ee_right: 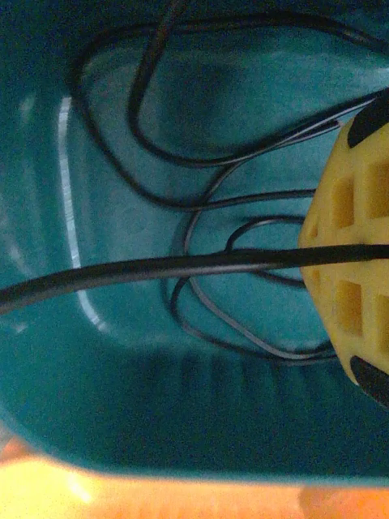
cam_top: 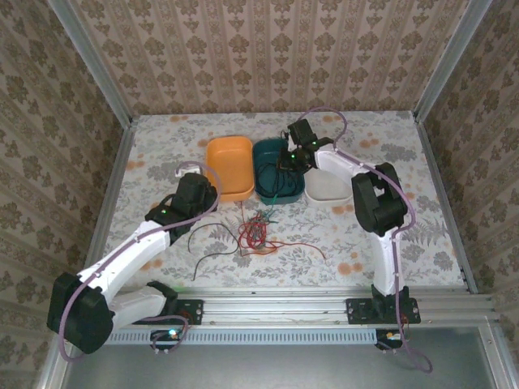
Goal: Untangle the cables
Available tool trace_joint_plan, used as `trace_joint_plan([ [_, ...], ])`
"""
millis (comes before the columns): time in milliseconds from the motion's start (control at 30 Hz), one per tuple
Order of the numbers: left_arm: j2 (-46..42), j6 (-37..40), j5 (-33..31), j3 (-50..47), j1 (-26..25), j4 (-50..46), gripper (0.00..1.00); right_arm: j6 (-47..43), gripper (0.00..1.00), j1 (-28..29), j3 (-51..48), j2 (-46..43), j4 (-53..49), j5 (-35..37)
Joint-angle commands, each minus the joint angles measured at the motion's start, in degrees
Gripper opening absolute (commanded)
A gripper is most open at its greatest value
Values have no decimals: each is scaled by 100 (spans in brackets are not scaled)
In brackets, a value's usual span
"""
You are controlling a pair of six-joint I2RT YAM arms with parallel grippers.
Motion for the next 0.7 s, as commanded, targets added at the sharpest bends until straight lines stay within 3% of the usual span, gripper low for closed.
trace_joint_plan([
  [0, 87, 4, -83, 232, 98, -243, 45, 56, 2, 38, 403, 301, -908, -347],
  [167, 138, -26, 0, 302, 204, -302, 45, -47, 12, 89, 692, 473, -1197, -520],
  [433, 157, -20, 48, 373, 270, -384, 47, -77, 60, 117, 501, -396, -1035, 148],
  [667, 98, -49, -4, 373, 326, -488, 48, -26, 64, 116, 117, -1119, -596, 625],
])
